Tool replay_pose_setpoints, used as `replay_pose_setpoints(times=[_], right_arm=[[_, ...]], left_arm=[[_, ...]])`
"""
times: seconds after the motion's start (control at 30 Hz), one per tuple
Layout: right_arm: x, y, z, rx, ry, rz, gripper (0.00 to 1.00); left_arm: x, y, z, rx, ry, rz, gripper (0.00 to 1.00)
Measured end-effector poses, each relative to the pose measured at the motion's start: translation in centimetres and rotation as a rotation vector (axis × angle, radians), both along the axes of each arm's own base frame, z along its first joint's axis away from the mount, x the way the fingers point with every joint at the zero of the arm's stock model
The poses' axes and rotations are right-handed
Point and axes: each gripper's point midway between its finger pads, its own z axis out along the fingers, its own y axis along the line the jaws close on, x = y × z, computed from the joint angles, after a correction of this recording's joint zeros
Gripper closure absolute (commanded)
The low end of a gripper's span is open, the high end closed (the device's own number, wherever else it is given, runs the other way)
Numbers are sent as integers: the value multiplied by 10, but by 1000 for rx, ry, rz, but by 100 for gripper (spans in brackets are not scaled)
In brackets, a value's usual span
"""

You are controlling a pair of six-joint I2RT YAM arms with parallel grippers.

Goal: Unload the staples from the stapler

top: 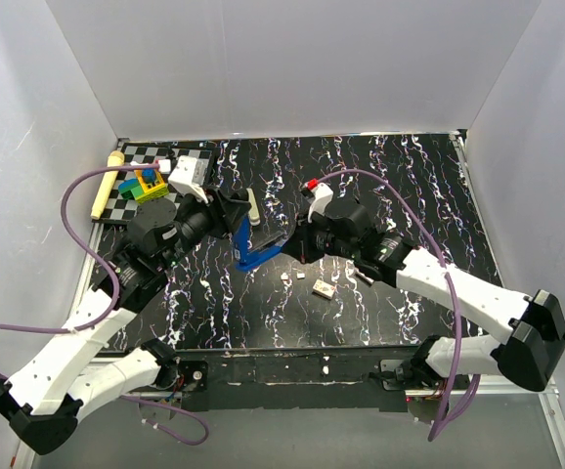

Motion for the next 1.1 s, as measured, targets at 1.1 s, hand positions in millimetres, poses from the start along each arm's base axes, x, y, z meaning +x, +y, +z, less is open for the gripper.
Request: replay_pose_setpoints(times=[1.1], right_arm=[[-31, -14, -53, 0, 169, 17, 99]], left_arm=[[-2, -21, 0, 10, 46, -95, 100]])
